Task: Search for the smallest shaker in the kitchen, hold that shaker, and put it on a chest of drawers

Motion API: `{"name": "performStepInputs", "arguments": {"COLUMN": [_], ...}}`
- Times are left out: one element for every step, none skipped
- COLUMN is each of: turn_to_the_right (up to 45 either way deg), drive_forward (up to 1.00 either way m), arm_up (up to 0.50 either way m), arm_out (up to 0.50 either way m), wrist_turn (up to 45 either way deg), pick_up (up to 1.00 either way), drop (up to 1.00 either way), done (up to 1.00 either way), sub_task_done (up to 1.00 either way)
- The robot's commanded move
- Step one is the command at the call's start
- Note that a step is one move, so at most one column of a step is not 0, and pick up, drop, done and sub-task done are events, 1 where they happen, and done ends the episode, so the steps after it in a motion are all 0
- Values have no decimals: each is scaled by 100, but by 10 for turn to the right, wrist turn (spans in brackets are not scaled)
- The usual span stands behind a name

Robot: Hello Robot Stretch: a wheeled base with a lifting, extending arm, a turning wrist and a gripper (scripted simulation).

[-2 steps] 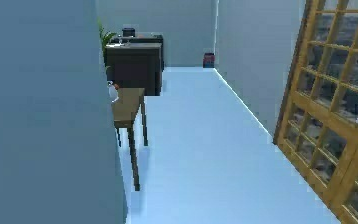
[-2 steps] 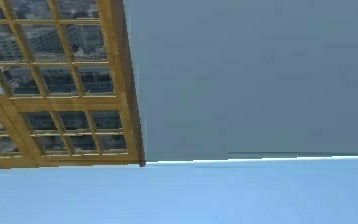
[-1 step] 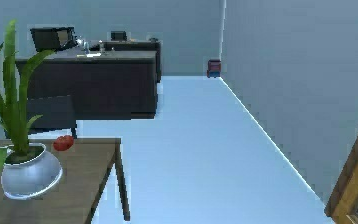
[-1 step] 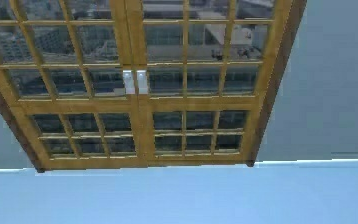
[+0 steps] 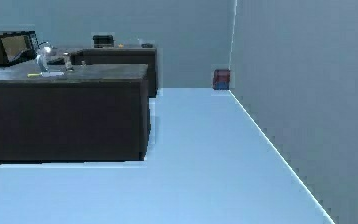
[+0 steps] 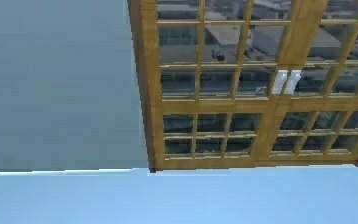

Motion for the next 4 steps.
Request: {"name": "performStepInputs", "arguments": {"turn_to_the_right": [-90, 0, 0, 0], "drive_forward": [0, 30, 100, 30], "arm_up": [0, 0, 0, 0], "arm_out": [0, 0, 0, 0], "wrist_turn": [0, 0, 0, 0], "pick_up": [0, 0, 0, 0], "drop": [0, 0, 0, 0], "done": [0, 0, 0, 0], "sub_task_done": [0, 0, 0, 0]}}
